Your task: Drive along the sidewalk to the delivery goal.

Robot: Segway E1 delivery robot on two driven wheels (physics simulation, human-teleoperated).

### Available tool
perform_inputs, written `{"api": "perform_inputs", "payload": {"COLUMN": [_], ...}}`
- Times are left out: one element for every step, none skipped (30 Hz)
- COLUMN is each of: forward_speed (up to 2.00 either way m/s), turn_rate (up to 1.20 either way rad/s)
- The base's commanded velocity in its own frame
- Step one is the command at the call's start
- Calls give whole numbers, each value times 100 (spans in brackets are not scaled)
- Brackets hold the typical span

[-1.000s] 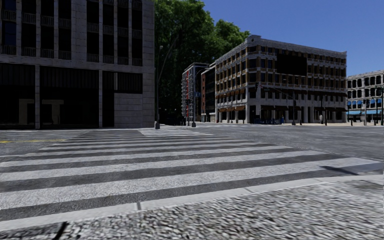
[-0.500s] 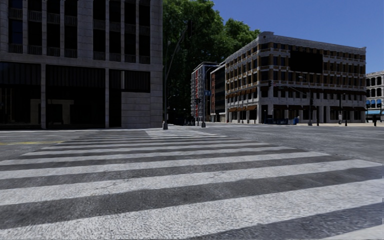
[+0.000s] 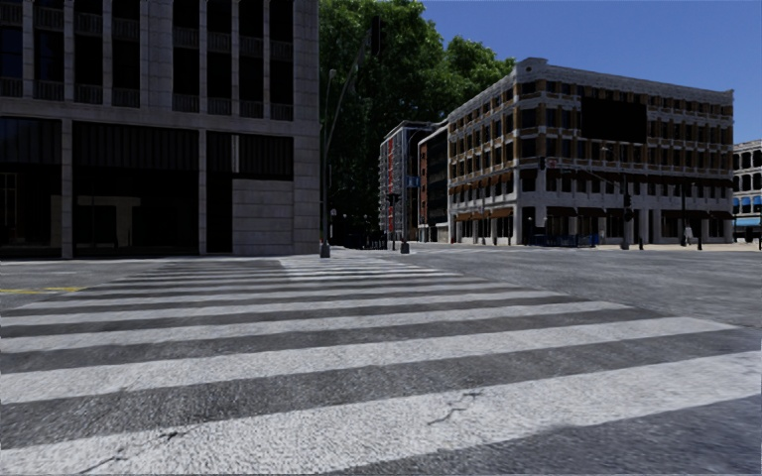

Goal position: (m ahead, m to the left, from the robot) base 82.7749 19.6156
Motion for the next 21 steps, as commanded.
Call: {"api": "perform_inputs", "payload": {"forward_speed": [197,197,197,197,197,197,197,197,197,197,197,197,197,197,197,197,197,197,197,197,197], "turn_rate": [0,0,0,9,27,50,50,62,65,49,20,20,4,0,0,0,0,0,0,0,0]}}
